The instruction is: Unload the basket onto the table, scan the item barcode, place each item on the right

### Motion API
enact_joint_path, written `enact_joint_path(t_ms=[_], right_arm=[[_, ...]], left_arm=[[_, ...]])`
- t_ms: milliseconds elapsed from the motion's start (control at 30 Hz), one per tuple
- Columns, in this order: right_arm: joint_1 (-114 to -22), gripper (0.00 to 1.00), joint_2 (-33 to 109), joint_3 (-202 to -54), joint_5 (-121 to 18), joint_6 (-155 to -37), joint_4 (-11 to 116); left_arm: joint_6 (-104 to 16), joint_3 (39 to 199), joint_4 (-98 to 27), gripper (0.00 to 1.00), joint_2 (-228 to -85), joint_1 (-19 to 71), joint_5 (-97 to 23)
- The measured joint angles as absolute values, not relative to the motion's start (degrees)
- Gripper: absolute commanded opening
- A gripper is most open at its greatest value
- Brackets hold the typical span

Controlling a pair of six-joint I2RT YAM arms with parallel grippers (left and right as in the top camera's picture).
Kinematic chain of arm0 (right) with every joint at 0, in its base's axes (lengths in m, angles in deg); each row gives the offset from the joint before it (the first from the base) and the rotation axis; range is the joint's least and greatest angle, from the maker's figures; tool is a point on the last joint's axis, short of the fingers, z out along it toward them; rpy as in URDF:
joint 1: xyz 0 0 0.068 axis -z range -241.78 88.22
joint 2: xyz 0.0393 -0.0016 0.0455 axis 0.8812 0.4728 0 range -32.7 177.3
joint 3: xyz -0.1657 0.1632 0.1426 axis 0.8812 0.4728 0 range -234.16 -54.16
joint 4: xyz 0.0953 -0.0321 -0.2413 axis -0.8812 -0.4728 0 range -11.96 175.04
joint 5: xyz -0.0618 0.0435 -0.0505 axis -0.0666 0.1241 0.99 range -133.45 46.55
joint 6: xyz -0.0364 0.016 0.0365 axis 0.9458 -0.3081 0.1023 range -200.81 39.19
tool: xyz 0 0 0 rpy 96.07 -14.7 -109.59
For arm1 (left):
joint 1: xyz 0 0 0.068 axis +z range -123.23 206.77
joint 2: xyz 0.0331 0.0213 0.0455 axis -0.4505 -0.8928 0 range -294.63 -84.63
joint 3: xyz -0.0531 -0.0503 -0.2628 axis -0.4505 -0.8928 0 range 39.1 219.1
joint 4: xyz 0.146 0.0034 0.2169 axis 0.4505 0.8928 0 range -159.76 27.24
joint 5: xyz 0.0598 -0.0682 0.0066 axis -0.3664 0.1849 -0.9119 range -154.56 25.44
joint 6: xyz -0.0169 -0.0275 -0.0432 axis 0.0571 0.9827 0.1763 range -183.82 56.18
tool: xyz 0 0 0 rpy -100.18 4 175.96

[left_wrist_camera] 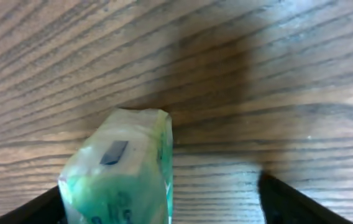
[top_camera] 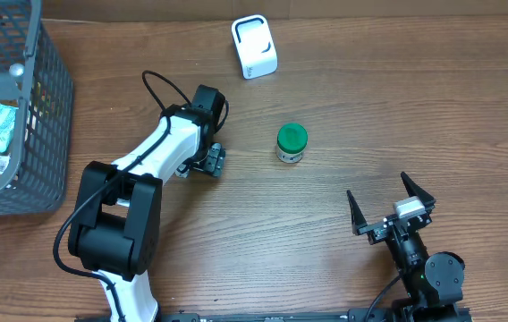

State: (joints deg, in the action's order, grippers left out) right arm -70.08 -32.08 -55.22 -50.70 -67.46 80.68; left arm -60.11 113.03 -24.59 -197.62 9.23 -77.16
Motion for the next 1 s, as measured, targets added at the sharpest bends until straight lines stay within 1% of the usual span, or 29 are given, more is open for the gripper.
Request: enact_joint_path(t_ms=[133, 200, 233, 300, 367, 433, 700, 1000], right_arm=[[-70.1, 1.00, -32.1, -55.2, -50.7, -67.5, 80.7], [-70.1, 1.00, -32.1, -55.2, -50.7, -67.5, 80.7], [-70.1, 1.00, -32.1, -55.2, -50.7, -67.4, 80.7], [-70.1, 1.00, -32.1, -55.2, -50.7, -67.4, 80.7], [-70.1, 1.00, -32.1, -55.2, -50.7, -67.5, 80.7], [-70.1, 1.00, -32.1, -55.2, -50.7, -67.5, 80.7], [-70.1, 1.00, -32.1, -55.2, -50.7, -67.5, 80.7], [-70.1, 1.00, -32.1, -55.2, -50.7, -67.5, 80.7]], left_arm=[[-59.1, 112.5, -25.1, 0.19, -197.6, 10.4, -77.2], [-58.1, 112.4, -25.4, 0.06, -197.6, 10.8, -77.2], [-57.7, 112.4, -25.6, 0.04, -197.6, 11.0, -77.2], [-56.2, 112.4, -25.9, 0.05, -197.5, 11.2, -77.2], [-54.9, 112.4, -26.2, 0.13, -197.5, 11.2, -77.1], [-54.1, 112.4, -26.6, 0.14, -197.5, 11.2, -76.1], [-50.1, 112.4, -28.0, 0.14, -197.4, 11.5, -68.0], [-43.1, 112.4, -29.1, 0.12, -197.4, 9.9, -63.0]])
